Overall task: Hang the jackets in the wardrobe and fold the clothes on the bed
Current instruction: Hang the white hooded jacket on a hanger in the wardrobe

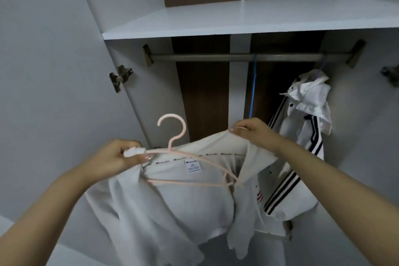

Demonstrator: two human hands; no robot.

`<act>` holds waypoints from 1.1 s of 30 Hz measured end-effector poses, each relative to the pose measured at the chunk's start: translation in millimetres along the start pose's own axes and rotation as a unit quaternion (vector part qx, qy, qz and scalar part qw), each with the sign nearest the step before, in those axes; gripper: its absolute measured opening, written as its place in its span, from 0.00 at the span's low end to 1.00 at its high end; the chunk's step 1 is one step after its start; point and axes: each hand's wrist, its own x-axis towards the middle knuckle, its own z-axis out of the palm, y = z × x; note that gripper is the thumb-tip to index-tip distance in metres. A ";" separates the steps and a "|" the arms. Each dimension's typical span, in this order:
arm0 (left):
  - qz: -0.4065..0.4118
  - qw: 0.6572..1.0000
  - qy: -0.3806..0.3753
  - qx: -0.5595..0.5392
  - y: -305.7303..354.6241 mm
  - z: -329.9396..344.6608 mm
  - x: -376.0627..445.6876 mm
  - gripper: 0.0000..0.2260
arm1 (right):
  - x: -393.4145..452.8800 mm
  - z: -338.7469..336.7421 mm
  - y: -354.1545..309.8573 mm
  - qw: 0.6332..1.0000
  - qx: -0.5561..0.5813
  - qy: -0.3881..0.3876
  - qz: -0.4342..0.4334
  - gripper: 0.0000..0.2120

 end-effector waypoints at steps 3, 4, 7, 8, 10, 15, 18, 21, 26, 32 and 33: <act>0.006 0.993 0.081 0.086 -3.3 7.0 13.1 0.19 | -11.4 -16.9 -18.5 1.000 -0.027 -0.003 0.012 0.20; 0.013 0.990 0.104 0.093 -2.9 9.0 16.9 0.20 | -15.5 -19.9 -24.1 0.999 -0.027 0.000 0.019 0.22; 0.057 0.985 0.143 0.082 6.1 15.4 25.4 0.20 | -26.0 -24.1 -42.7 0.998 0.007 0.033 0.051 0.23; 0.077 0.985 0.136 0.072 11.5 17.8 27.8 0.21 | -27.8 -24.1 -51.2 0.997 0.020 0.048 0.062 0.22; 0.111 0.988 0.103 0.029 25.8 21.7 32.1 0.23 | -27.5 -23.3 -71.9 0.992 0.036 0.077 0.088 0.20; 0.172 0.978 0.097 -0.073 64.0 3.9 49.9 0.20 | -14.9 -35.8 -129.9 0.960 0.149 0.181 0.153 0.12; 0.202 0.965 0.127 -0.111 89.7 -24.6 66.8 0.19 | -11.1 -53.9 -172.8 0.933 0.196 0.244 0.179 0.17; 0.224 0.954 0.178 -0.093 122.5 -62.8 89.7 0.21 | -7.3 -80.4 -214.6 0.921 0.216 0.303 0.118 0.17; 0.270 0.921 0.270 -0.076 187.3 -129.5 138.9 0.16 | 15.8 -130.0 -279.7 0.877 0.235 0.418 -0.039 0.11; 0.321 0.890 0.303 -0.111 248.0 -190.5 211.8 0.18 | 79.8 -173.8 -303.1 0.799 0.009 0.534 -0.277 0.11; 0.327 0.888 0.304 -0.113 252.4 -194.8 225.6 0.18 | 91.6 -179.6 -299.3 0.788 -0.019 0.533 -0.308 0.10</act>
